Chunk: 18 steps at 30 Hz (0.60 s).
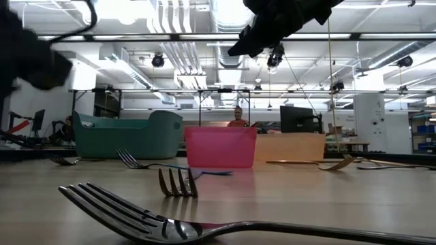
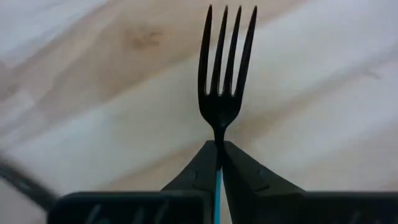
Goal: Sort silverware by color (type)
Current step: Put the blue fork into the green bin
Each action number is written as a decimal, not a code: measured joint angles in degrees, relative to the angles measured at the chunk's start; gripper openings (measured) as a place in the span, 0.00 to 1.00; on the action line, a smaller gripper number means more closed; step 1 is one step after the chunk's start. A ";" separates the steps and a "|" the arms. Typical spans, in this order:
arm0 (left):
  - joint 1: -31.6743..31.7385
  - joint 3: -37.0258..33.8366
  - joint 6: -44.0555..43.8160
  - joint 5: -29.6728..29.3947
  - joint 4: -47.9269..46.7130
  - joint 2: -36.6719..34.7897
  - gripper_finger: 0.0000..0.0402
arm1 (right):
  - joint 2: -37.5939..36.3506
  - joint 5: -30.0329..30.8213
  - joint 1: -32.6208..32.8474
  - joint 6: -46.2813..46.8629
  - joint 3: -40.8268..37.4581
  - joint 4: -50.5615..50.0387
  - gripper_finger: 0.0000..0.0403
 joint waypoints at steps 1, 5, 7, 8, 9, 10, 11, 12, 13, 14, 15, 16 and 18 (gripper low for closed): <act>0.03 0.03 0.73 -0.11 -0.01 -1.23 0.00 | -0.06 -0.02 0.00 0.04 0.00 -0.10 0.16; 0.11 0.03 3.55 -1.70 -1.20 -5.72 0.00 | -0.15 -0.02 0.04 0.81 0.00 -1.19 0.16; 0.29 0.17 8.60 -2.70 -0.10 -8.10 0.00 | -0.15 -0.03 0.04 1.18 0.00 -1.46 0.16; 0.67 0.74 11.13 -3.54 -0.16 -9.04 0.00 | -0.15 -0.02 0.04 1.20 0.00 -1.56 0.16; 1.13 1.48 13.26 -4.83 -0.21 -9.96 0.00 | -0.17 -0.02 0.04 1.20 0.00 -1.88 0.16; 1.92 2.31 15.41 -6.51 -0.23 -11.03 0.00 | -0.19 -0.02 0.04 1.20 0.00 -2.48 0.16; 2.99 3.26 17.76 -8.08 -0.23 -12.01 0.00 | -0.19 -0.02 0.04 1.17 0.00 -2.97 0.16; 4.26 4.44 20.49 -9.56 -0.22 -12.93 0.00 | -0.19 -0.02 0.04 1.15 0.00 -3.28 0.16; 5.65 5.53 23.31 -10.59 -0.35 -13.70 0.00 | -0.20 -0.02 0.04 1.16 0.00 -3.53 0.16; 7.13 6.60 26.35 -11.41 -0.89 -14.42 0.00 | -0.22 -0.02 0.04 1.25 0.00 -3.75 0.16; 8.80 7.83 29.62 -12.20 -2.03 -15.20 0.00 | -0.28 -0.02 0.04 1.40 0.00 -4.10 0.16; 10.62 9.11 33.10 -12.60 -3.36 -16.02 0.00 | -0.30 -0.04 0.04 1.55 0.00 -4.73 0.16; 14.75 12.20 40.42 -13.19 -8.02 -17.53 0.00 | -0.43 -0.02 0.04 1.51 0.00 -6.75 0.16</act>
